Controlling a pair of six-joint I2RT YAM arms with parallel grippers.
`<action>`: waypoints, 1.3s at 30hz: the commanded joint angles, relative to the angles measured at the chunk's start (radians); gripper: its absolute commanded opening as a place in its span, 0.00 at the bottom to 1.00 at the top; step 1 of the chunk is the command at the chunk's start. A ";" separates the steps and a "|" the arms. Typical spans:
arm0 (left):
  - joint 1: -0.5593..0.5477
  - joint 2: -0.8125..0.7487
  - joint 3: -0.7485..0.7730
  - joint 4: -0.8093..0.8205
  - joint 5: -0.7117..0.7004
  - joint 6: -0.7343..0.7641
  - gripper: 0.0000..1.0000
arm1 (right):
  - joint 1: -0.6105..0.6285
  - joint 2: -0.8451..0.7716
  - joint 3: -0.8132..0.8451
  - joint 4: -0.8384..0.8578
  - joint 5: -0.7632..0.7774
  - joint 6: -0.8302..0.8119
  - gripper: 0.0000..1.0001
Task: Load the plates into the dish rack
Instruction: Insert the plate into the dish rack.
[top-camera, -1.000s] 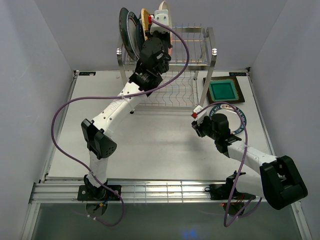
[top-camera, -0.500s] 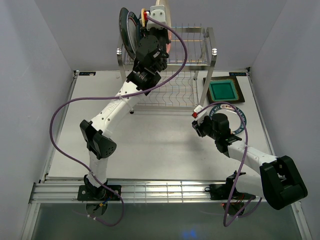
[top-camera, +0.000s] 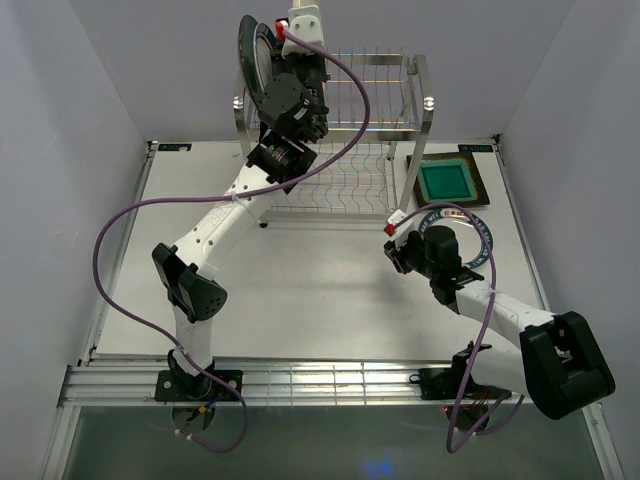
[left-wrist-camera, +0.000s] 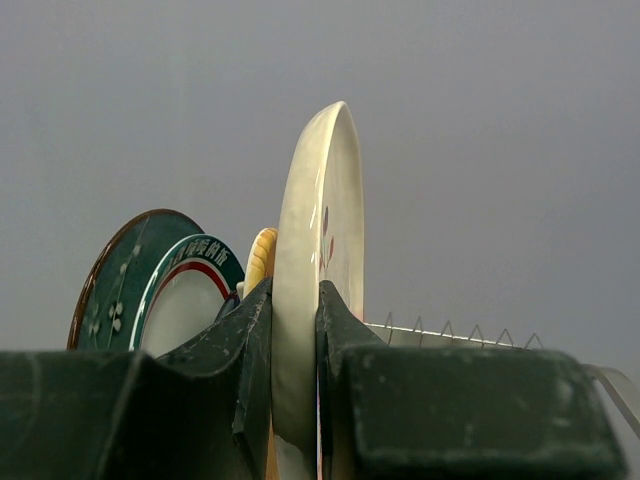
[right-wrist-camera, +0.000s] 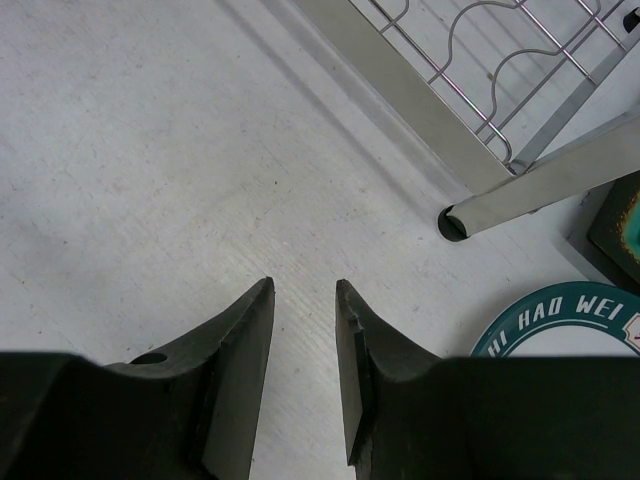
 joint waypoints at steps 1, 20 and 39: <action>0.004 -0.133 -0.018 0.149 0.023 0.018 0.00 | -0.006 -0.002 0.046 0.015 -0.018 0.011 0.37; 0.028 -0.093 -0.106 0.164 0.013 -0.023 0.00 | -0.007 -0.006 0.047 0.011 -0.030 0.011 0.37; 0.076 -0.090 -0.178 0.089 0.057 -0.194 0.00 | -0.015 -0.015 0.047 0.005 -0.041 0.011 0.37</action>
